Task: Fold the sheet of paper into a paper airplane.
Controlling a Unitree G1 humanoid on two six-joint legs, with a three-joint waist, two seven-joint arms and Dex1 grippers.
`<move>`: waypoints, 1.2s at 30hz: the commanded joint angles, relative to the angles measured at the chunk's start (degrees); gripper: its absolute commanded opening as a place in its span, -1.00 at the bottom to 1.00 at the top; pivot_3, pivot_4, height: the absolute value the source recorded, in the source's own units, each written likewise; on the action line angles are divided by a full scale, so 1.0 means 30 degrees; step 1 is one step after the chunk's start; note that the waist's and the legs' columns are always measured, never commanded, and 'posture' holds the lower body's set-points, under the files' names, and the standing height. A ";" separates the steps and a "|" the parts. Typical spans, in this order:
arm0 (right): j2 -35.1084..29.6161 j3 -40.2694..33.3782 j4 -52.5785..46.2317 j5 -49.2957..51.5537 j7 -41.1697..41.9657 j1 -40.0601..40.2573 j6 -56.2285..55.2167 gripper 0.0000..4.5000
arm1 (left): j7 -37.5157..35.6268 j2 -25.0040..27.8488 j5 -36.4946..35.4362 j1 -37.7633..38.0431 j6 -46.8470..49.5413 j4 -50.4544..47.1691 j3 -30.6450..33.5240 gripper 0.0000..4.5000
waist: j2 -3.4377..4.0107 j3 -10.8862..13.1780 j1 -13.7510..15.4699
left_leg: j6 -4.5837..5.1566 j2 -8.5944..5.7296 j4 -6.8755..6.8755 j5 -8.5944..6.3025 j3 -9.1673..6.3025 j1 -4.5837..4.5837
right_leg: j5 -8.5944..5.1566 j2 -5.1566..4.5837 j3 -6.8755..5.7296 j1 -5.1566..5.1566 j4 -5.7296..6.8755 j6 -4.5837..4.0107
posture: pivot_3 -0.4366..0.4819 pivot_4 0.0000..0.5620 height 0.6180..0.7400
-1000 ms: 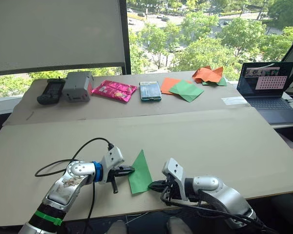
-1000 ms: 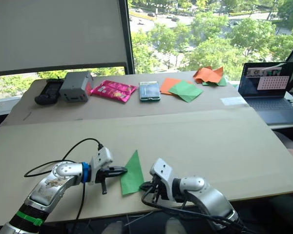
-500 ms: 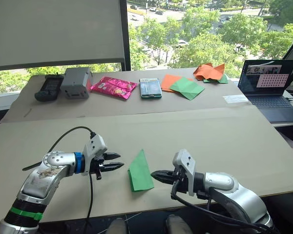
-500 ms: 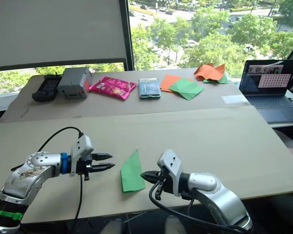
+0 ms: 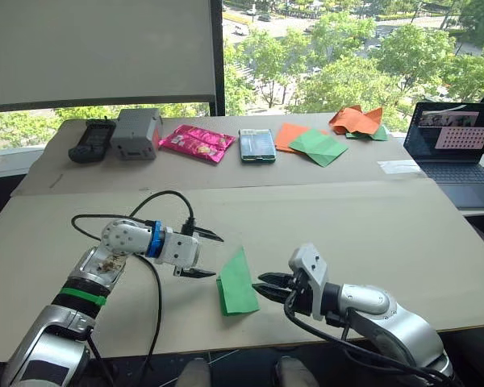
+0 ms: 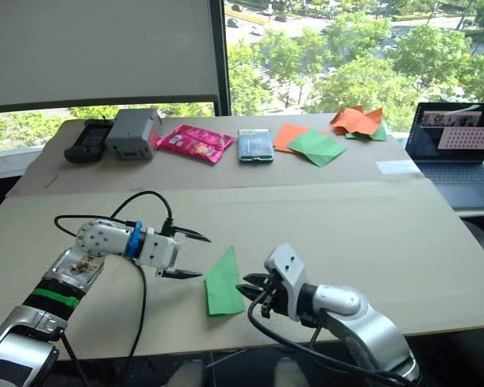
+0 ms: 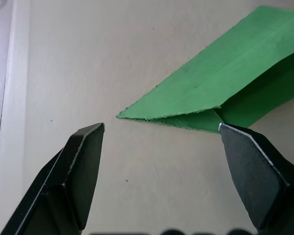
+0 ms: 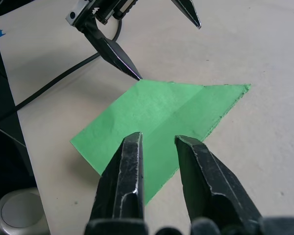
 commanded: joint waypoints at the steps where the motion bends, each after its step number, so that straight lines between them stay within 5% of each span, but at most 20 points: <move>1: 0.0047 -0.0433 -0.0525 0.0341 -0.0253 -0.0001 -0.0041 0.25 | -0.0556 -0.0589 0.0478 -0.1400 -0.2536 0.2070 -0.0568 0.75 | -0.0003 -0.0007 -0.0004 | 0.0006 0.0001 -0.0001 0.0004 -0.0004 -0.0013 | 0.0010 0.0010 0.0001 0.0040 0.0025 0.0009 | -0.05 -0.47 0.68; 3: 0.0062 -0.0461 -0.0705 0.0431 -0.0391 0.0089 0.0062 0.51 | -0.0662 -0.1203 0.0859 -0.2196 -0.3583 0.3411 -0.0993 0.75 | -0.0001 -0.0011 0.0012 | 0.0036 0.0001 0.0001 0.0022 -0.0011 -0.0018 | 0.0038 0.0021 0.0004 0.0054 0.0044 0.0021 | -0.05 -0.47 0.68; 5: 0.0084 -0.0568 -0.0922 0.0502 -0.0665 0.0246 0.0155 0.51 | -0.0647 -0.1788 0.1321 -0.2893 -0.4707 0.4680 -0.1424 0.75 | -0.0001 -0.0013 0.0015 | 0.0101 0.0000 -0.0002 0.0062 -0.0011 -0.0029 | 0.0047 0.0026 0.0003 0.0070 0.0041 0.0028 | -0.05 -0.47 0.68; 17: 0.0053 -0.0824 -0.1219 0.0595 -0.1606 0.0608 0.0225 0.52 | -0.1164 -0.2122 0.1543 -0.3778 -0.6660 0.6849 -0.1848 -0.96 | -0.0008 -0.0008 -0.0108 | 0.0125 0.0001 0.0013 0.0077 -0.0014 -0.0018 | 0.0047 0.0024 0.0001 0.0143 0.0036 0.0030 | -0.05 -0.47 0.68; 23: -0.0118 -0.1762 -0.1028 -0.0093 -0.2416 -0.0194 -0.0563 0.52 | 0.1401 -0.1184 0.1482 -0.1654 -0.3151 0.4066 -0.0285 -0.98 | -0.0002 -0.0010 -0.0103 | 0.0139 0.0000 0.0012 0.0086 -0.0014 -0.0002 | 0.0051 0.0025 0.0001 0.0194 0.0039 0.0037 | -0.05 -0.47 0.68; 31: -0.0785 -0.2668 -0.0942 -0.0203 -0.1582 -0.0869 -0.1577 0.52 | 0.6008 0.0350 0.1516 0.4511 1.0479 -0.6601 0.3168 -0.98 | -0.0010 0.0009 -0.0429 | 0.0136 0.0028 -0.0019 0.0084 -0.0015 0.0098 | 0.0045 0.0027 -0.0016 0.0253 0.0188 0.0027 | -0.05 -0.47 0.68; 36: -0.1961 -0.0702 -0.0757 -0.1783 0.0140 -0.1397 -0.3775 0.52 | 0.6826 0.0621 0.2205 0.6333 1.6883 -1.1338 0.2940 -0.98 | -0.0015 0.0030 -0.0495 | -0.0024 0.0023 -0.0018 -0.0014 -0.0014 0.0139 | 0.0014 0.0008 -0.0017 0.0160 0.0164 -0.0007 | -0.05 -0.47 0.68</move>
